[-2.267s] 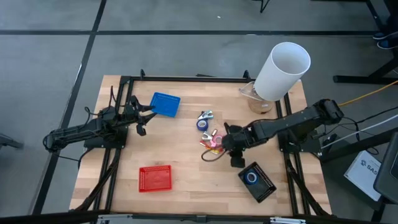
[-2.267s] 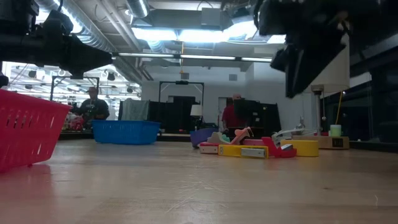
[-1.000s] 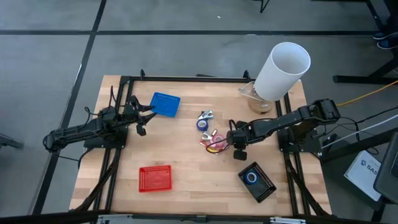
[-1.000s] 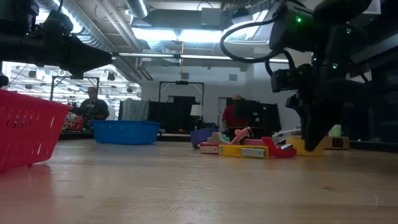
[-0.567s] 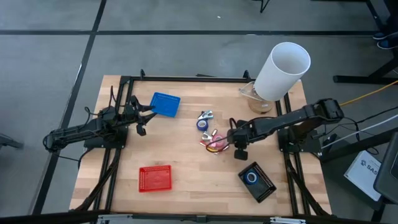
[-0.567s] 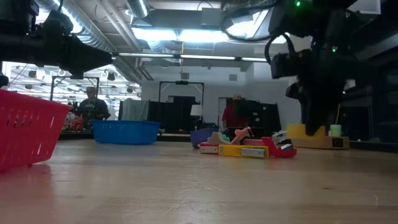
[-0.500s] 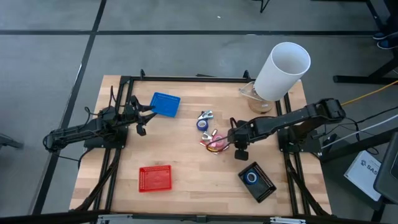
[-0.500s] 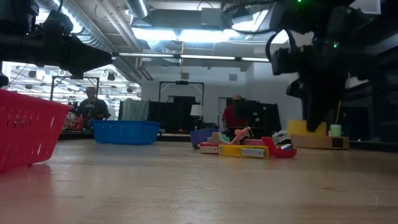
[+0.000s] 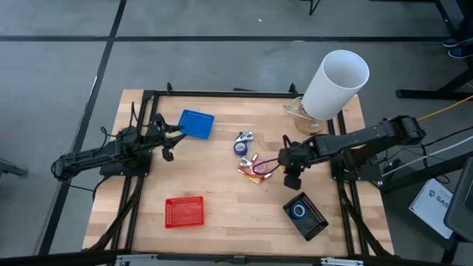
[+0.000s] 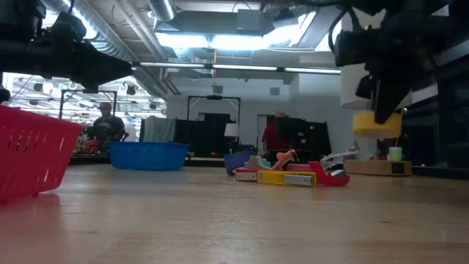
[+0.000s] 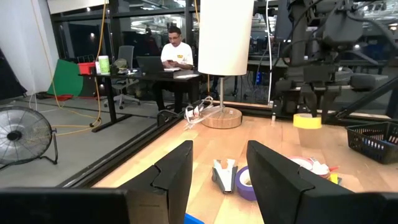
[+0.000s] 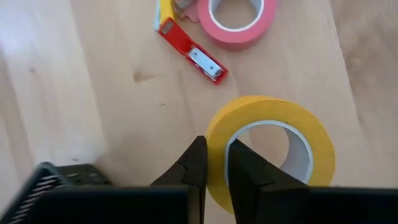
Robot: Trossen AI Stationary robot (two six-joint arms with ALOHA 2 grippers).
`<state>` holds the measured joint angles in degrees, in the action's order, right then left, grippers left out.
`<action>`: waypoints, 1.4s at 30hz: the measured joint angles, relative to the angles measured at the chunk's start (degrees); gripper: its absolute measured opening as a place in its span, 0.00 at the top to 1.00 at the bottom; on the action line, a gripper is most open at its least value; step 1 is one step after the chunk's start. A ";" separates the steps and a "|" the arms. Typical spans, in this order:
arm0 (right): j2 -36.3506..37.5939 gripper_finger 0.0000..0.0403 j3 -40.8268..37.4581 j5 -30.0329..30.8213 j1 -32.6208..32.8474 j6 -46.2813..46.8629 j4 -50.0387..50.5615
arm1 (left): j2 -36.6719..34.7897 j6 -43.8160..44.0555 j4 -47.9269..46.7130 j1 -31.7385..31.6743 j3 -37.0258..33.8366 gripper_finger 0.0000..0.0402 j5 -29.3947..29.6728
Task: Pick and place Stapler, Stapler remover, tape
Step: Put the yellow tape into the black bin
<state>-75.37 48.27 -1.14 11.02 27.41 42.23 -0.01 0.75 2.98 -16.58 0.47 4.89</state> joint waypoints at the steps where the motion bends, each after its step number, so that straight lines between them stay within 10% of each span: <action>1: 0.36 0.90 0.00 -0.04 0.41 0.88 -0.07 | 0.00 0.00 -0.02 -0.02 0.00 0.63 0.00; 42: -10.11 0.91 14.43 -1.79 34.33 17.39 -6.48 | 0.00 0.00 -0.01 -0.01 0.01 0.63 0.00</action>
<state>-85.48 62.70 -2.93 45.35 44.81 35.75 -0.01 0.75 2.97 -16.59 0.48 4.89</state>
